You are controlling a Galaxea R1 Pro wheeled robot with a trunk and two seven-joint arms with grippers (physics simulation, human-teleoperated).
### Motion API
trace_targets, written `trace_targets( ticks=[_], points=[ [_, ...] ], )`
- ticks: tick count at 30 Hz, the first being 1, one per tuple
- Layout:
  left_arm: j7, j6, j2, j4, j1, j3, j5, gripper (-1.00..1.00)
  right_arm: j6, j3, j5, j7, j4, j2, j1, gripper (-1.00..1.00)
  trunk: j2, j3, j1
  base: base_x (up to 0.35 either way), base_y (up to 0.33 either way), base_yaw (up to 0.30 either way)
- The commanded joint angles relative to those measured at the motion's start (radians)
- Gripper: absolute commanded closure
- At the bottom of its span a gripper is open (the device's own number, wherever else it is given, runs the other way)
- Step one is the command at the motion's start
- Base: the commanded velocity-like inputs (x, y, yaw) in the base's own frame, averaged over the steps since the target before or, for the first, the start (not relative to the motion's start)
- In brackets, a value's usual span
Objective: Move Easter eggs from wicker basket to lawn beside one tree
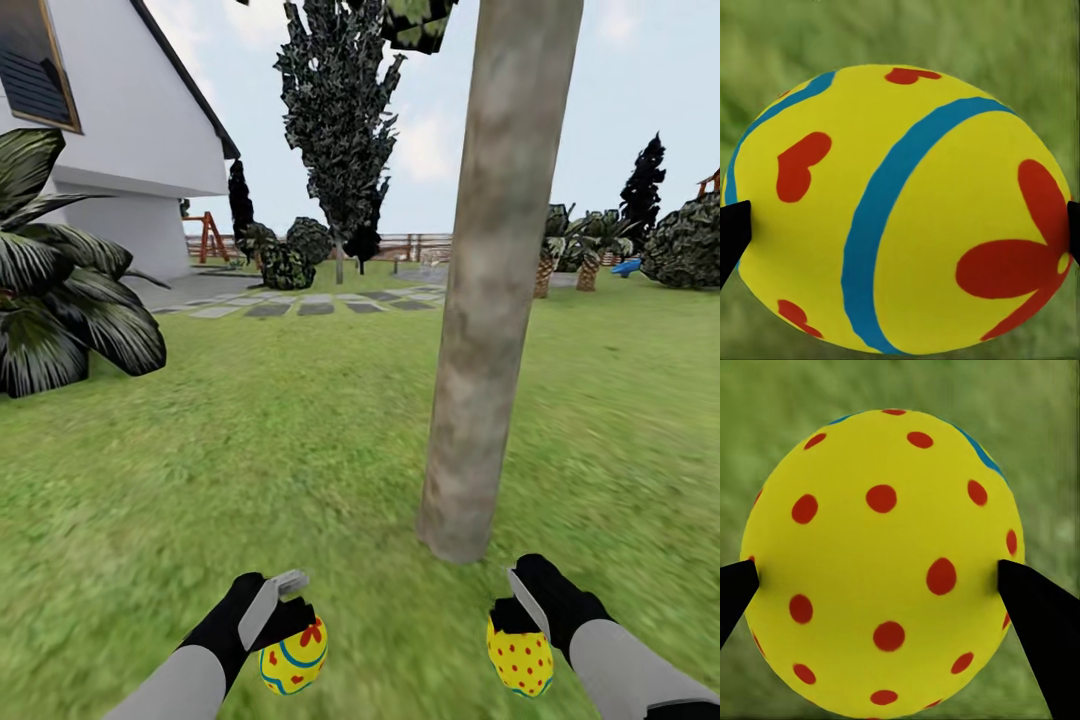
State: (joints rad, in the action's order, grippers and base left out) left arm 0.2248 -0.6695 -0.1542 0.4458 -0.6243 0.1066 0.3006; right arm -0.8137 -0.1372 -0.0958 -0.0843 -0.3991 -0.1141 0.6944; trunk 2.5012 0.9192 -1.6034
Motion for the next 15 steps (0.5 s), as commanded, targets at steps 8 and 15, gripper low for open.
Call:
trace_targets(
  ticks=[8, 15],
  points=[
    [0.008, -0.004, -0.001, 0.002, 0.0, 0.004, 0.012, 1.0, -0.007, -0.009, -0.01, -0.009, -0.001, -0.001, 0.0, 1.0, 0.0, -0.007, 0.0, 0.0, 0.0, -0.262],
    [-0.028, -0.004, 0.0, 0.0, 0.0, 0.005, 0.012, 1.0, -0.007, -0.009, -0.009, -0.009, -0.001, 0.001, 0.0, 1.0, 0.001, 0.007, -0.002, 0.0, 0.0, -0.041]
  ],
)
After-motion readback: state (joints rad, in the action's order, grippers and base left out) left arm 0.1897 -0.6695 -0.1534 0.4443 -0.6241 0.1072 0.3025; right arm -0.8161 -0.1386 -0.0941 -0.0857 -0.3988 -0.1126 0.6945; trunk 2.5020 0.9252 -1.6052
